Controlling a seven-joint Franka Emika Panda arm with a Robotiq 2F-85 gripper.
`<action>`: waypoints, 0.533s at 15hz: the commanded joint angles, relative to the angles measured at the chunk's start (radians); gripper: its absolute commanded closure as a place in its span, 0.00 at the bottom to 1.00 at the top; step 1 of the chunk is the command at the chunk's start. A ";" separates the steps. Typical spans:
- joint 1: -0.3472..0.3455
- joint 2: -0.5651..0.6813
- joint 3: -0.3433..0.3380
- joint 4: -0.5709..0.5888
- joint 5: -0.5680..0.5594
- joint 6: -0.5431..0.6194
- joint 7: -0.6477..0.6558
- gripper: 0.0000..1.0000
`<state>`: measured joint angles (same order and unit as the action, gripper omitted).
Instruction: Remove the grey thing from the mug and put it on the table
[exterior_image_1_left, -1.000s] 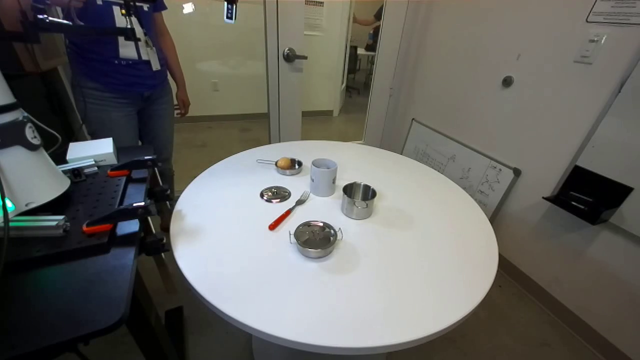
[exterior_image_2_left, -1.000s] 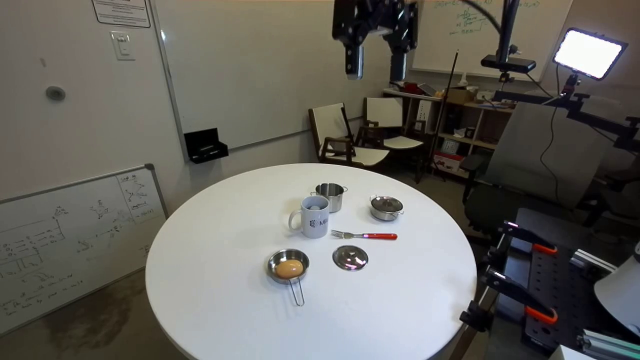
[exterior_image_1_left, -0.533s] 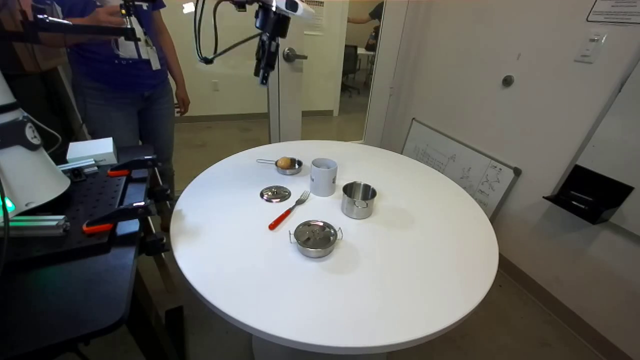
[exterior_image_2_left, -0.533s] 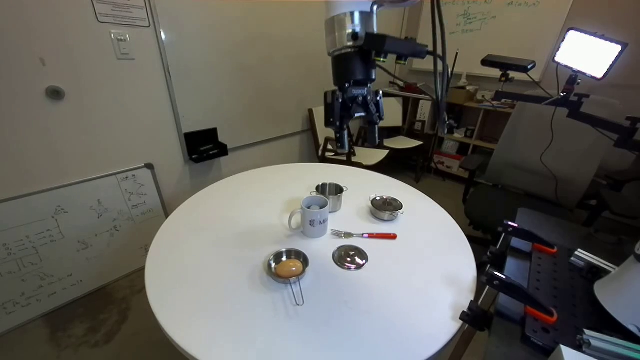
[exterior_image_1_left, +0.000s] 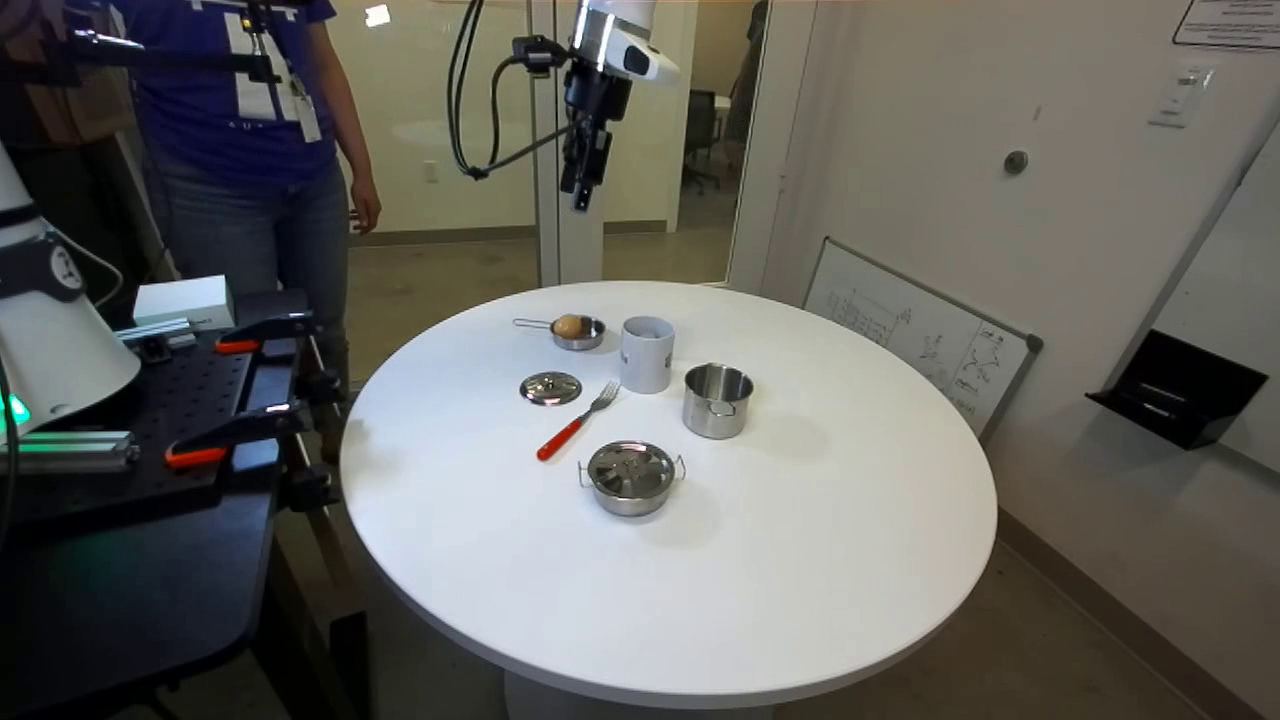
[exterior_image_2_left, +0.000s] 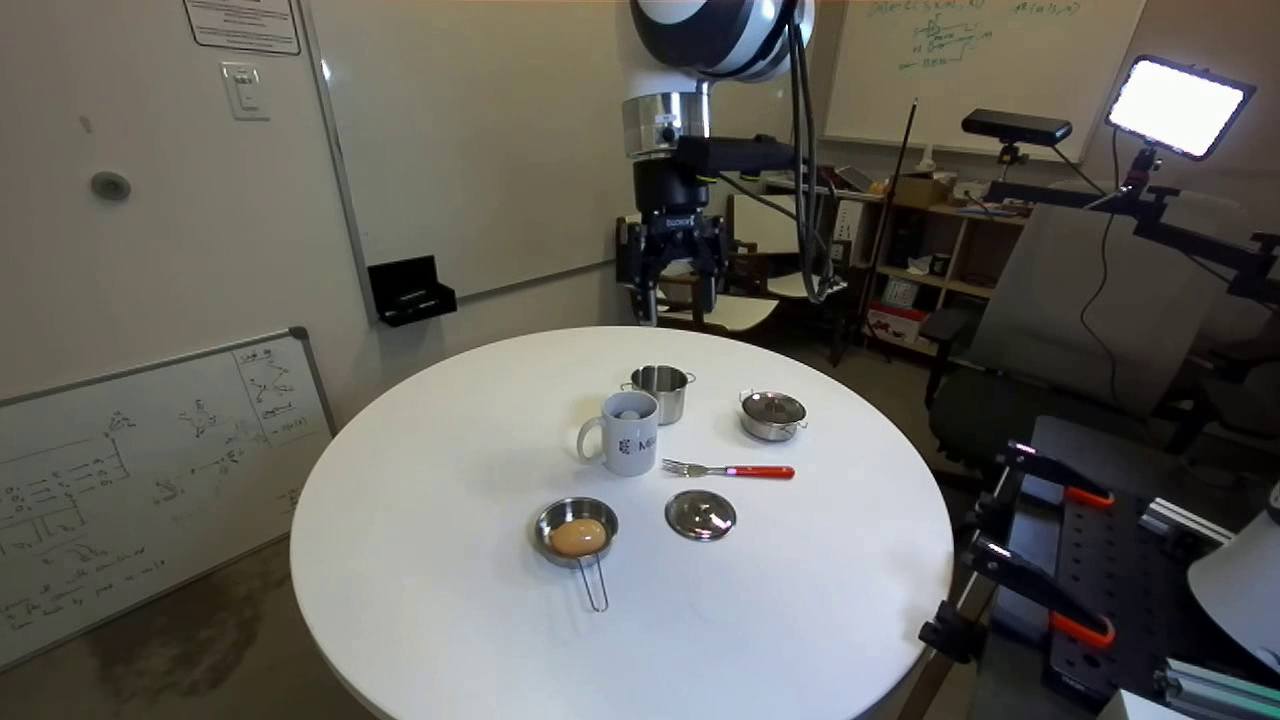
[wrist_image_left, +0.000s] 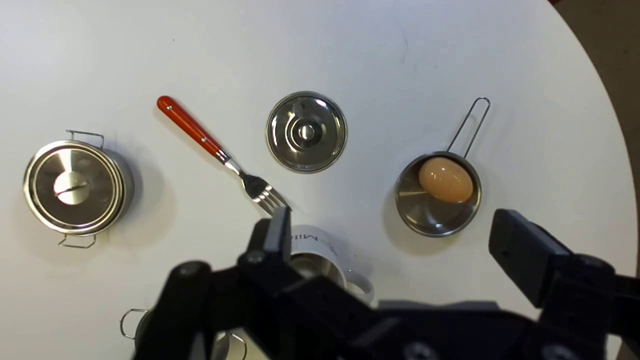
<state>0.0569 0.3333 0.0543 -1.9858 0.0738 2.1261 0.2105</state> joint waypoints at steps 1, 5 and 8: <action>0.008 0.000 -0.008 0.004 0.004 -0.002 -0.002 0.00; 0.003 0.094 -0.024 0.073 -0.029 0.009 -0.021 0.00; 0.003 0.172 -0.034 0.139 -0.055 0.018 -0.046 0.00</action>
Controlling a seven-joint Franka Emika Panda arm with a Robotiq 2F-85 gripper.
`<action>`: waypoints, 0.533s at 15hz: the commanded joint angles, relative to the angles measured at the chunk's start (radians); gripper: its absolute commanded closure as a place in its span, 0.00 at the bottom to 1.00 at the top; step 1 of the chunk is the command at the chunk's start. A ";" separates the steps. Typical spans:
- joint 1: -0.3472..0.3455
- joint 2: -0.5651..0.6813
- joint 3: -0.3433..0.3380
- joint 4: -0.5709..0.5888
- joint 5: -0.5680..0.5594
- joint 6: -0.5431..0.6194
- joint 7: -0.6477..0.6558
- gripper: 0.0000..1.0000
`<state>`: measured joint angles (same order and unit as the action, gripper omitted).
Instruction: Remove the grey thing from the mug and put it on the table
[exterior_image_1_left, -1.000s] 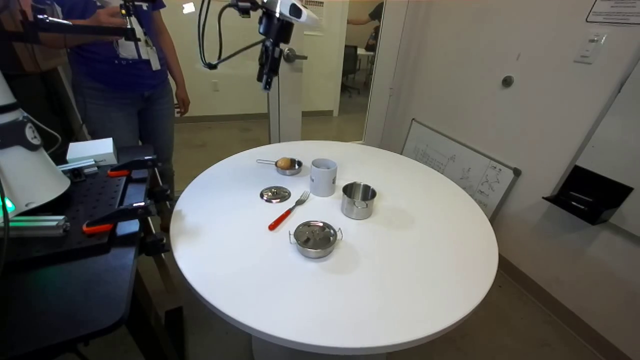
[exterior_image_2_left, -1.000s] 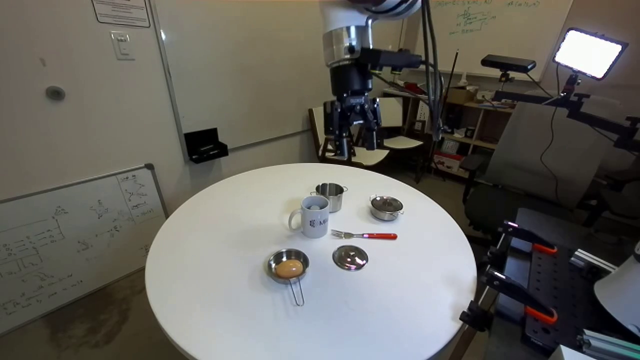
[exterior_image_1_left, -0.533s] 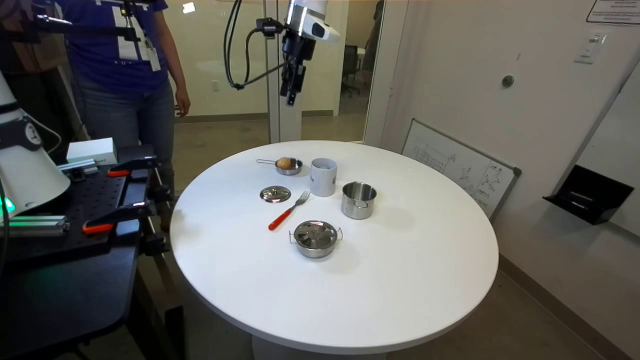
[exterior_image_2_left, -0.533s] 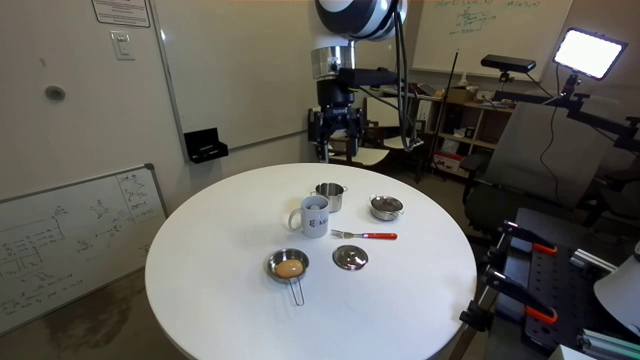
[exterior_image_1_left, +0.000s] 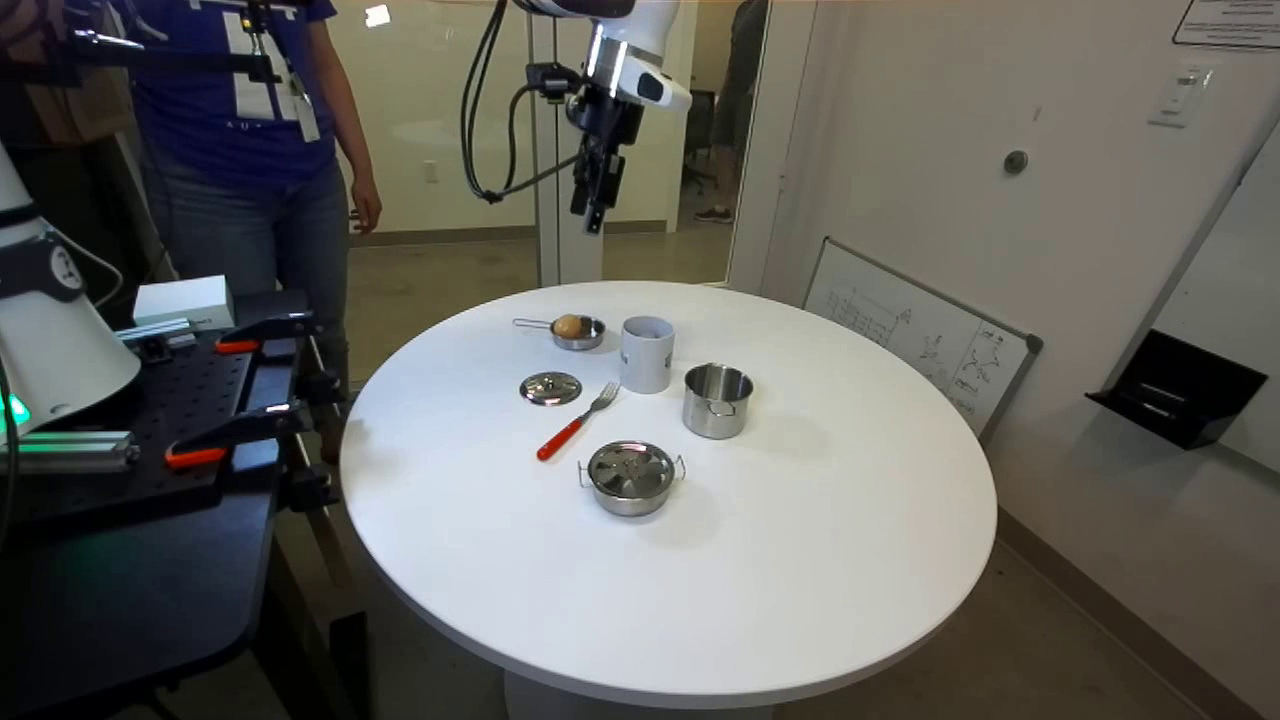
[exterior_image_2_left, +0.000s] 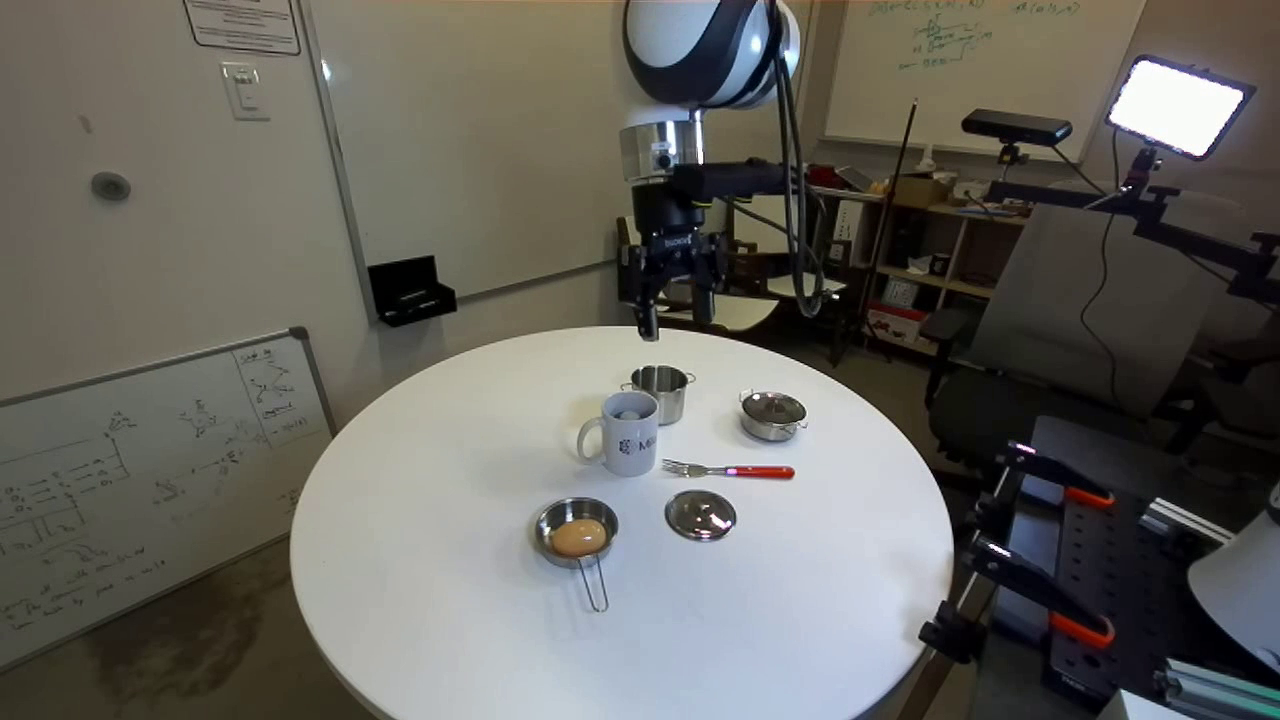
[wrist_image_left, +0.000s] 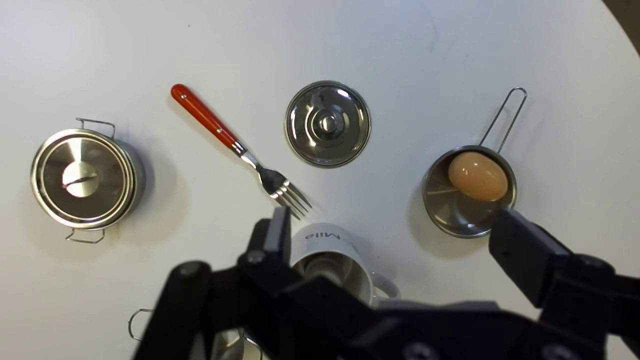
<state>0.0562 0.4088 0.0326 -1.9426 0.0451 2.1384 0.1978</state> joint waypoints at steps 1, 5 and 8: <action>-0.001 0.129 -0.010 0.129 -0.026 0.006 -0.060 0.00; -0.008 0.243 -0.011 0.238 -0.033 0.021 -0.126 0.00; -0.013 0.307 -0.014 0.301 -0.031 0.026 -0.145 0.00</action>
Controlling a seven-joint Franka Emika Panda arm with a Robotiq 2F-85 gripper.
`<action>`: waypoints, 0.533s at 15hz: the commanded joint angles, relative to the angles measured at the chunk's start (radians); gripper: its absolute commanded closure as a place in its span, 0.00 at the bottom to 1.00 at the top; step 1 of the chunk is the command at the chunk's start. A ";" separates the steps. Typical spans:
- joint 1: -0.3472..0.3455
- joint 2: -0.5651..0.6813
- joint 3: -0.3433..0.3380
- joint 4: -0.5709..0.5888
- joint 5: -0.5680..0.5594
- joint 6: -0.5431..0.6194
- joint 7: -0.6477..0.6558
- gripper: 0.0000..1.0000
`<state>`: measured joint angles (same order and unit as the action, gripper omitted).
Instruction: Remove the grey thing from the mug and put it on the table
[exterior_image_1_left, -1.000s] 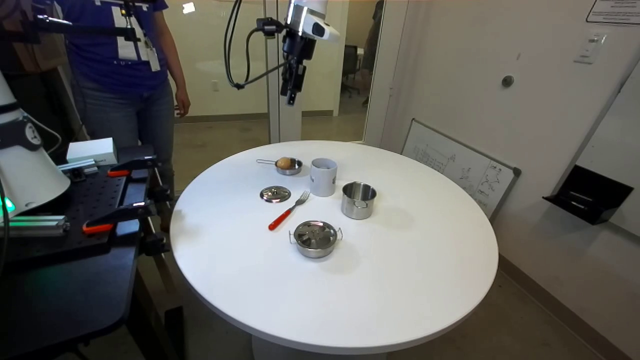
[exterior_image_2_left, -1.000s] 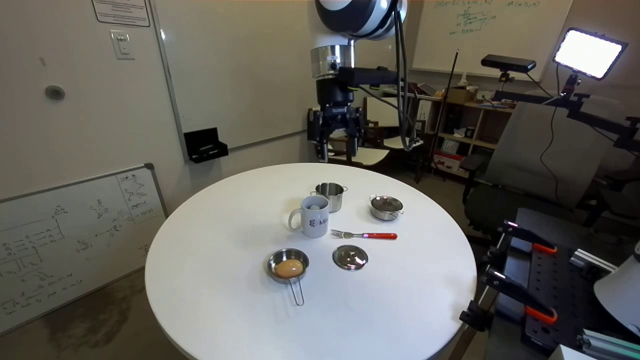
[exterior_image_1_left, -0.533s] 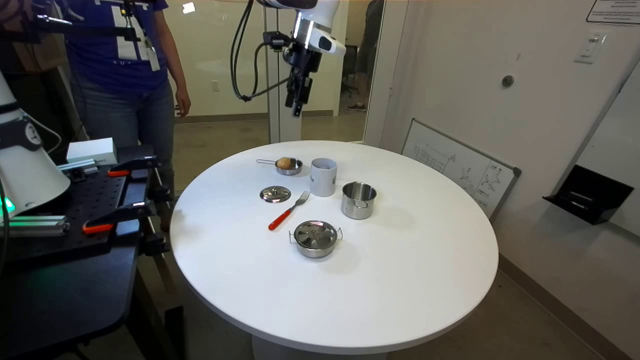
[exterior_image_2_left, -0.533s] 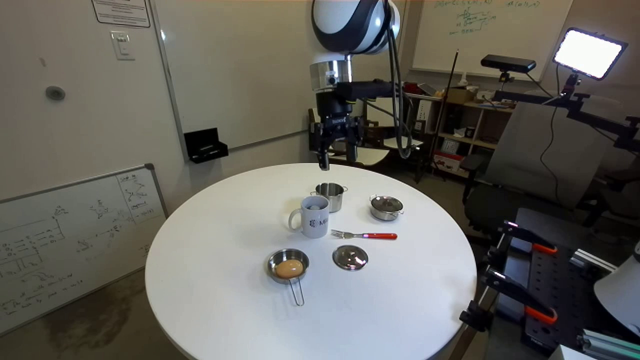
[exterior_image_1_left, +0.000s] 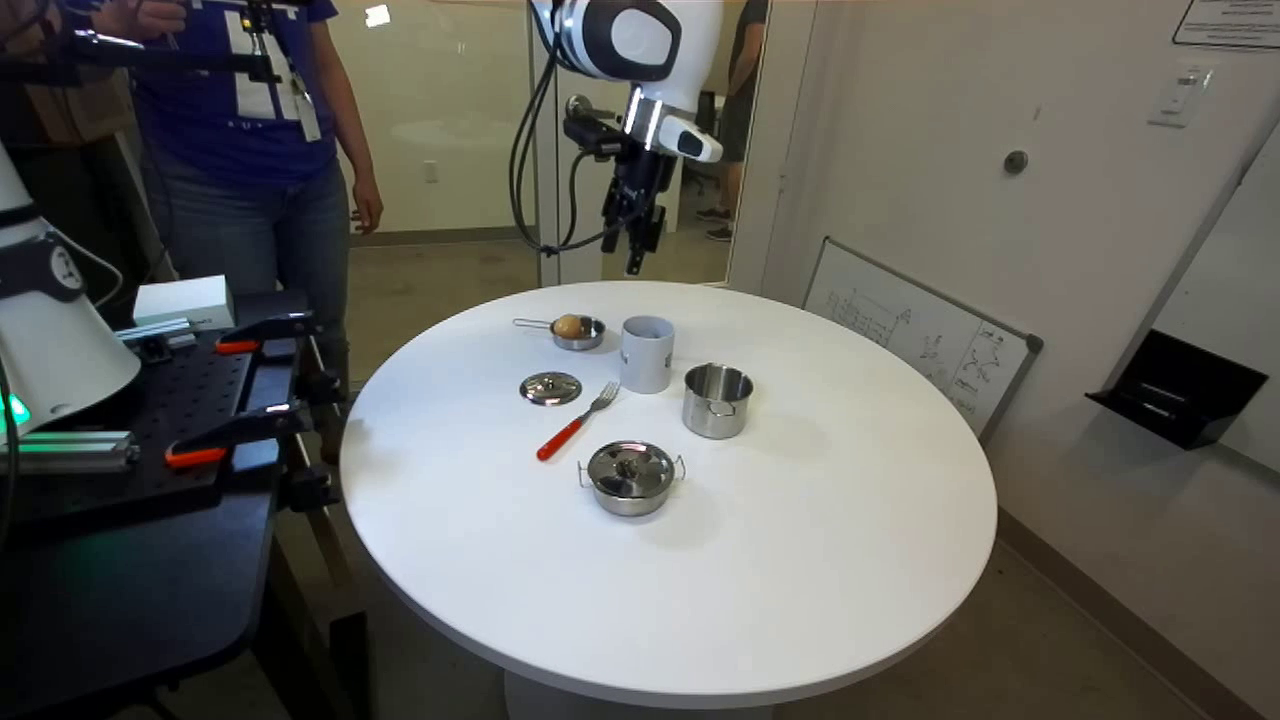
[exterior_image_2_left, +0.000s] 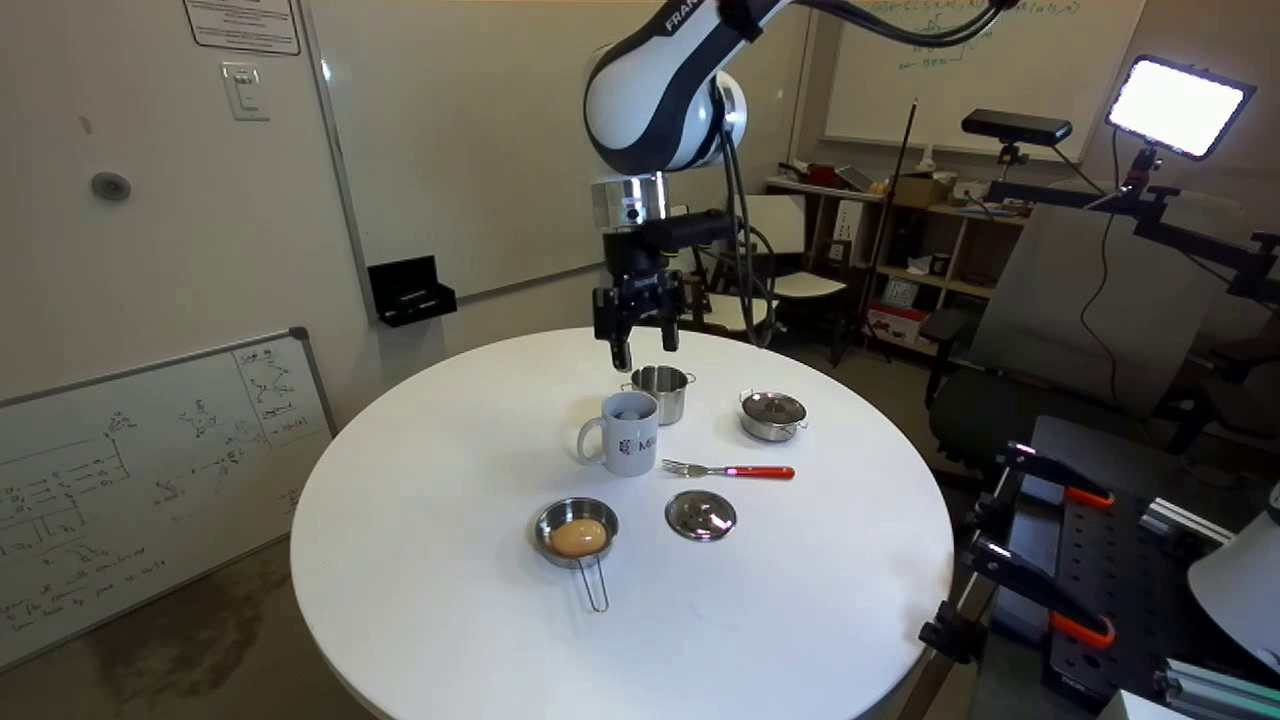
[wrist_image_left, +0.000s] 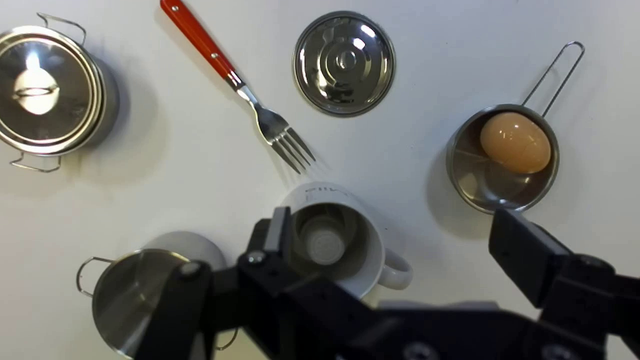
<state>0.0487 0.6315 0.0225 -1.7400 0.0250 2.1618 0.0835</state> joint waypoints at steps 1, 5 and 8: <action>-0.007 0.103 -0.004 0.115 -0.009 0.007 -0.036 0.02; -0.015 0.172 -0.001 0.187 -0.005 0.006 -0.057 0.38; -0.018 0.209 -0.002 0.229 -0.006 0.001 -0.065 0.49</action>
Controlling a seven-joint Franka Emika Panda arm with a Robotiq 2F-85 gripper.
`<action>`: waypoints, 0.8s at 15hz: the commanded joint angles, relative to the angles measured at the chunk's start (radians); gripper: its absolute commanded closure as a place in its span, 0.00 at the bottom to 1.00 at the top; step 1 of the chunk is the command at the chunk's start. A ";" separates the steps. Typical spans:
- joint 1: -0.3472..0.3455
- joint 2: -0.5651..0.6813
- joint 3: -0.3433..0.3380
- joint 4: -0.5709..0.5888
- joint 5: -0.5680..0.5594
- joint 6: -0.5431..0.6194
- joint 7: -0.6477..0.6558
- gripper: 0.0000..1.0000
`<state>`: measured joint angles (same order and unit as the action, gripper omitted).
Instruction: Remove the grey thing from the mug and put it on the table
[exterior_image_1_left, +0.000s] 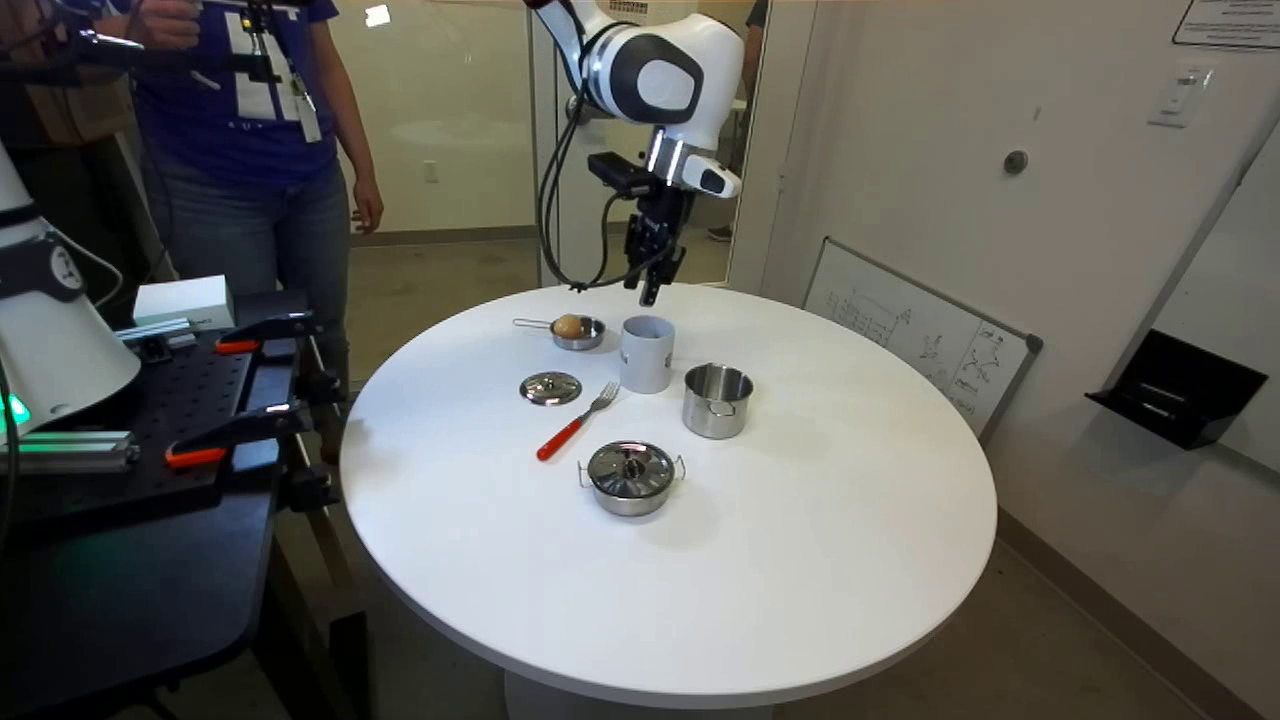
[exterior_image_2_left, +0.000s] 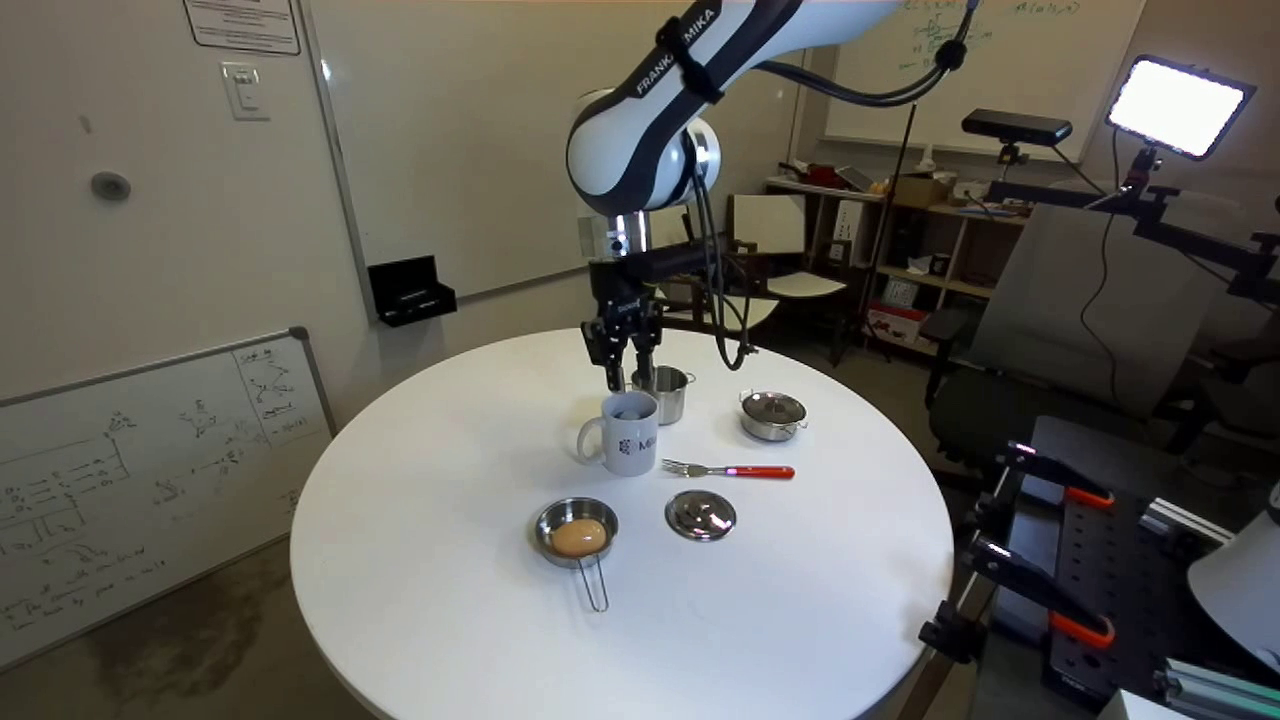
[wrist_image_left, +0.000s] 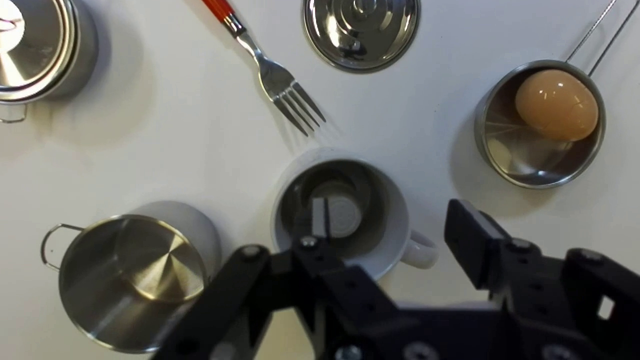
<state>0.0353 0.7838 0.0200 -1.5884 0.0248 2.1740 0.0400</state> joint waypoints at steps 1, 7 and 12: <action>-0.005 0.066 0.001 0.088 -0.005 -0.014 -0.024 0.42; -0.010 0.116 0.003 0.134 0.000 -0.019 -0.025 0.33; -0.014 0.136 0.001 0.148 0.002 -0.017 -0.020 0.36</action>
<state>0.0273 0.8909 0.0200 -1.4847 0.0249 2.1737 0.0339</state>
